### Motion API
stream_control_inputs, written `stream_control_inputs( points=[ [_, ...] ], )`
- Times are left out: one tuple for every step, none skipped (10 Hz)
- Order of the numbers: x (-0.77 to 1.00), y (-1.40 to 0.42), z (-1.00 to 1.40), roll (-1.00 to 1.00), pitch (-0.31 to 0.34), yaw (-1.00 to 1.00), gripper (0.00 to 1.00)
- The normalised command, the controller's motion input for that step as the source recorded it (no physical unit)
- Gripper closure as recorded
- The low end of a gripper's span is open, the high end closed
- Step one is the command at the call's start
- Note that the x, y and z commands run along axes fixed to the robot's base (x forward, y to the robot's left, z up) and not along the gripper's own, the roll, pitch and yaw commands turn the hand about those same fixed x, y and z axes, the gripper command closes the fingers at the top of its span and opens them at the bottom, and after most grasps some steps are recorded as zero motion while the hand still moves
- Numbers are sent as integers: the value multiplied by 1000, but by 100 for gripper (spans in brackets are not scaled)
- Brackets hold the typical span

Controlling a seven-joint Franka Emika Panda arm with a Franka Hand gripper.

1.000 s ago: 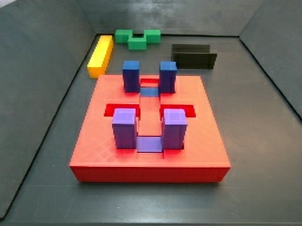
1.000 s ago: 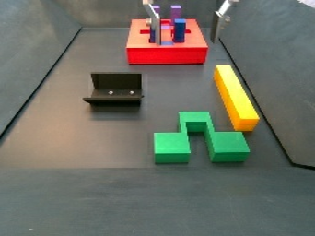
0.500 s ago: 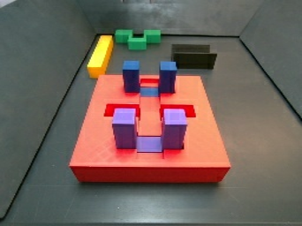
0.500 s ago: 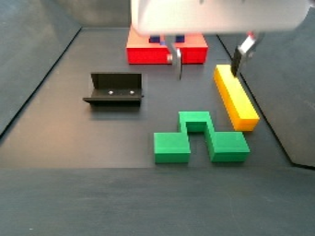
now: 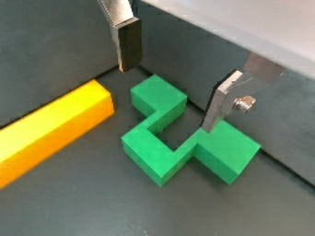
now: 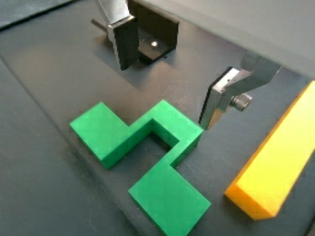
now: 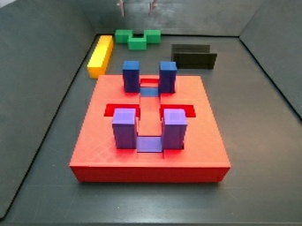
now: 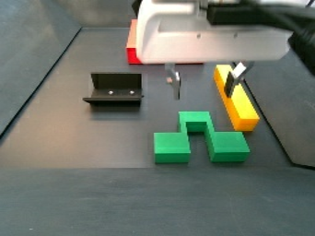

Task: Pick up the yellow object. Move up. Move to above the board. Insert the yellow object.
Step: Pick up the yellow object.

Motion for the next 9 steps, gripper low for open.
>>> stream_control_inputs(
  points=[
    [43, 0, -389, -130, -150, 69, 0],
    [26, 0, -429, -93, -151, 80, 0],
    [0, -149, -420, -43, -150, 131, 0],
    [0, -123, -357, -43, -149, 143, 0],
    [0, -77, -371, -49, -149, 129, 0],
    [0, -43, -400, -43, -144, 120, 0],
    [-106, 0, -391, -34, -129, 89, 0],
    [-54, 0, -340, -57, -130, 86, 0],
    [-6, 0, -240, -50, -87, 34, 0]
  ],
)
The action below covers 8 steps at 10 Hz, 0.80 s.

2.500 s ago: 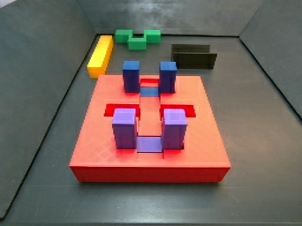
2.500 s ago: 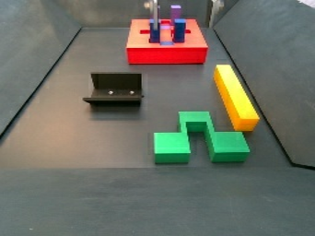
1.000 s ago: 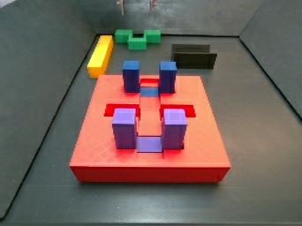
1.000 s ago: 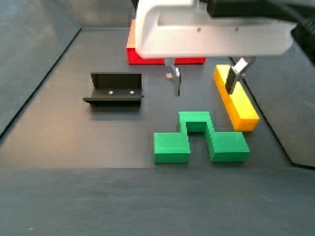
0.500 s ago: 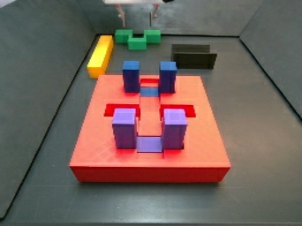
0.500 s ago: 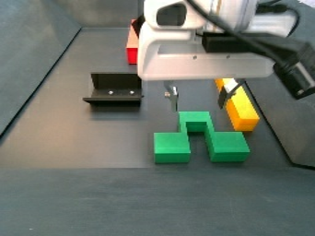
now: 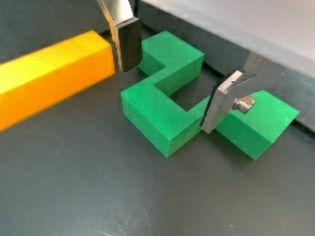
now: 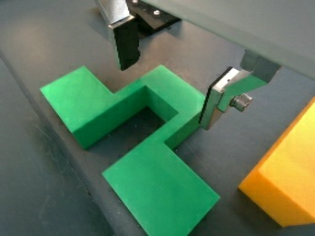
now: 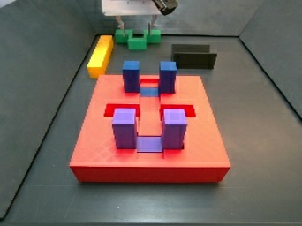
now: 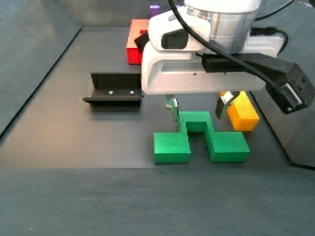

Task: Pick up the yellow object. Move up. Move to above the board. Insert the yellow object.
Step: Pick up the yellow object.

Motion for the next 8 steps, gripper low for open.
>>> stream_control_inputs(
  points=[
    [0, 0, -137, -14, -43, 0, 0],
    [111, -3, -91, -53, -49, 0, 0],
    [226, -6, -86, -86, -93, -69, 0],
    [266, -6, -109, -50, -64, -126, 0],
    [157, 0, -163, 0, -1, -189, 0],
    [89, 0, -203, 0, 0, -269, 0],
    [0, 0, -166, 0, 0, -231, 0],
    [-69, 0, -91, 0, -3, -49, 0]
  ],
)
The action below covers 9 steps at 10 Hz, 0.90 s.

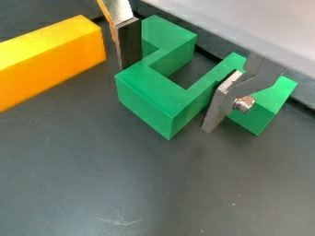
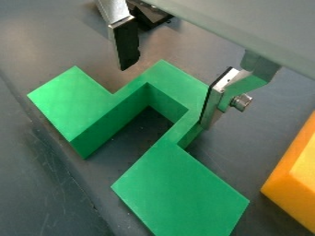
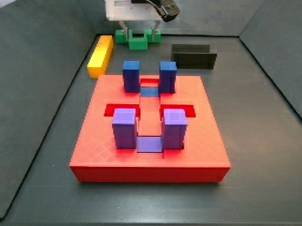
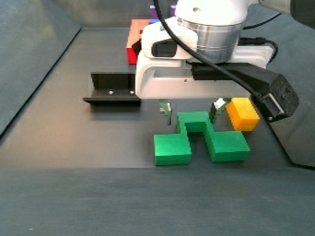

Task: Pick up the yellow object. Move up. Move to above the board. Insert the yellow object.
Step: Pick up the yellow object.

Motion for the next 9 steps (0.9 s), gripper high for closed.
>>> stream_control_inputs(
  points=[
    [-94, 0, -83, 0, -16, 0, 0],
    [-91, 0, -69, 0, -11, 0, 0],
    [-180, 0, 0, 0, -9, 0, 0],
    [-111, -9, 0, 0, -11, 0, 0],
    [-89, 0, 0, 0, -23, 0, 0],
    [-60, -106, 0, 0, -21, 0, 0],
    [194, -506, 323, 161, 0, 111, 0],
    [140, -380, 260, 160, 29, 60, 0],
    [0, -46, 0, 56, 0, 0, 0]
  ],
)
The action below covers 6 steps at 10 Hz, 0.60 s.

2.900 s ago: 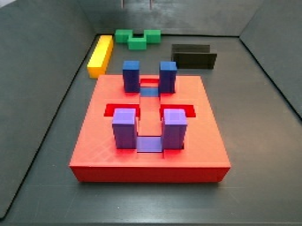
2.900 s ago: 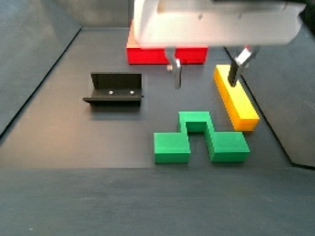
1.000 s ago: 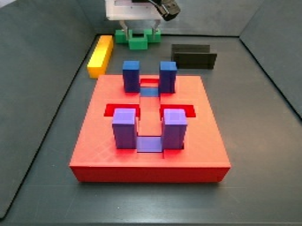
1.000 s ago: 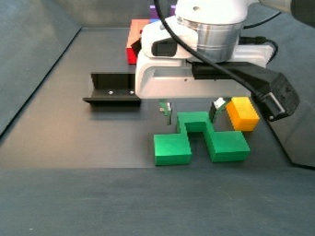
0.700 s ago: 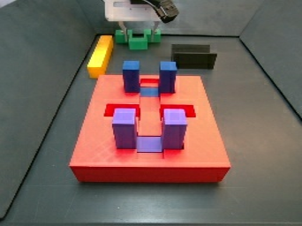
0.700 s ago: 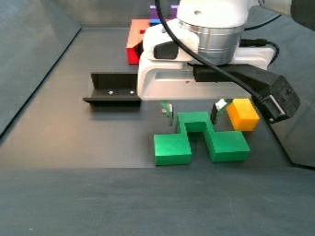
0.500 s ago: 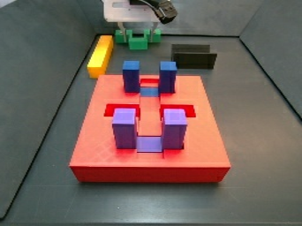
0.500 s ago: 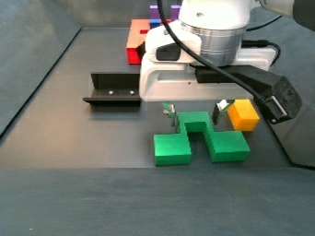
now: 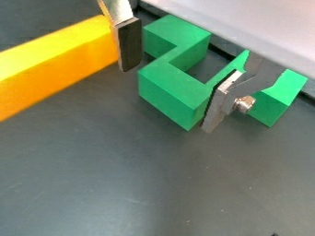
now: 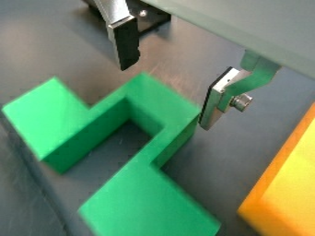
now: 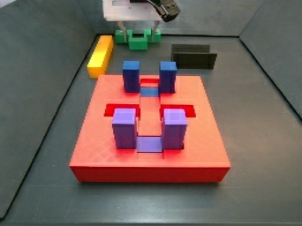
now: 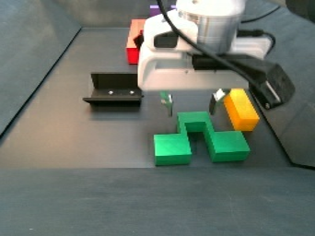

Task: Pick up the yellow object. Move up. Move to above the board. Insert the yellow object.
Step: Pick up the yellow object.

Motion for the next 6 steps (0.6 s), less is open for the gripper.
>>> stream_control_inputs(
  points=[
    [-9, -380, 0, 134, 0, 97, 0],
    [0, -643, 9, 297, 0, 183, 0],
    [0, -623, 100, 353, -6, 183, 0],
    [-257, -646, 151, 360, -40, 171, 0],
    [-760, -520, 243, 271, -133, 54, 0],
    [-1000, -329, 414, 246, -170, 0, 0]
  ],
)
